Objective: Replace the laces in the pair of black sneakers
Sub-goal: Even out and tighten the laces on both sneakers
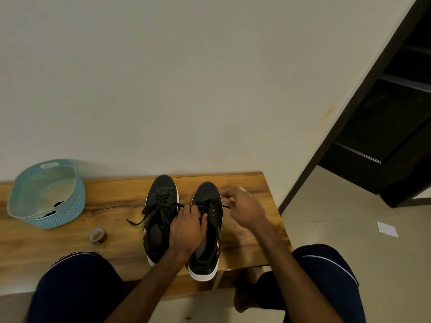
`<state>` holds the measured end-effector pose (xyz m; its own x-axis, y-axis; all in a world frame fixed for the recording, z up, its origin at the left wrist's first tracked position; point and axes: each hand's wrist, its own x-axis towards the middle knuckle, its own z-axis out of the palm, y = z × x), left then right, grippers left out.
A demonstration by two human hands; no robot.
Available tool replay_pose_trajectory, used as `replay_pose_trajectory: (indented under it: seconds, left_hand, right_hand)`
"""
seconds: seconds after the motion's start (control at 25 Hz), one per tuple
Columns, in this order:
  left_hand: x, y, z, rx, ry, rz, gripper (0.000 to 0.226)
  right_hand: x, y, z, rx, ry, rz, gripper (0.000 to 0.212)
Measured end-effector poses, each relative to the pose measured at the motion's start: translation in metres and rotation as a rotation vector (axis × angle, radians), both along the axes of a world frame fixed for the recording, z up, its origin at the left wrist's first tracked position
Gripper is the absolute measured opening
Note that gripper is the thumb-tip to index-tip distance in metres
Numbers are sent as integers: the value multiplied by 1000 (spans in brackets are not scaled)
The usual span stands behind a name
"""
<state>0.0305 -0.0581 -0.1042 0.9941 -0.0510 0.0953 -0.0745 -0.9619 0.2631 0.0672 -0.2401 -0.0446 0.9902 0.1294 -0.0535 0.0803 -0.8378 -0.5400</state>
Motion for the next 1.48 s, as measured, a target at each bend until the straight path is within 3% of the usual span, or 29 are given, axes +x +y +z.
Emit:
replay_pose_trajectory:
  seconds: [0.08, 0.16, 0.28, 0.48, 0.52, 0.68, 0.8, 0.88, 0.96, 1.04, 1.12, 1.2, 1.24, 1.28, 1.4, 1.48]
  left_hand:
    - [-6, 1, 2, 16, 14, -36, 36]
    - [-11, 1, 6, 78, 32, -93, 40]
    - [-14, 2, 11, 148, 37, -113, 47]
    - [-17, -7, 10, 185, -27, -118, 39]
    - [-17, -9, 9, 201, -69, -161, 37]
    - [-17, -4, 1, 196, -312, -286, 93]
    - [-20, 3, 0, 290, -381, -383, 98]
    - [-19, 5, -2, 258, -361, -305, 91]
    - [-15, 5, 0, 78, -290, -73, 71]
    - [-12, 7, 2, -81, -201, 127, 55]
    - [-11, 8, 2, -101, -131, 158, 48]
    - [-12, 5, 3, -95, -79, 142, 53]
    - [-12, 3, 3, -95, -72, 148, 56]
    - [-12, 2, 3, -91, -68, 159, 57]
    - [-10, 2, 3, -82, -55, 164, 53]
    - [-11, 1, 5, -122, -61, 156, 54]
  right_hand:
    - [-6, 27, -24, -100, 98, 42, 22]
    - [-9, 37, -36, -173, 71, -26, 17]
    - [-7, 24, -17, -176, 72, -92, 10]
    - [-3, -41, 38, 517, -57, -340, 12]
    - [-4, -46, 39, 576, -83, -367, 12]
    - [-6, -32, 23, 303, -60, -357, 11]
    - [-5, -41, 26, 191, -109, -479, 10]
    - [-6, -52, 35, 233, -174, -574, 10]
    - [-7, -58, 50, 501, -283, -635, 13]
    - [-12, -63, 77, 932, -438, -660, 16]
    - [-21, -72, 101, 1313, -501, -638, 17]
    - [-27, -73, 104, 1443, -381, -590, 14]
    - [-25, -68, 97, 1335, -285, -564, 12]
    - [-19, -60, 82, 1100, -190, -516, 14]
    - [-3, -25, 18, 252, 1, -206, 19]
    - [-1, 0, -18, 64, 78, -88, 25]
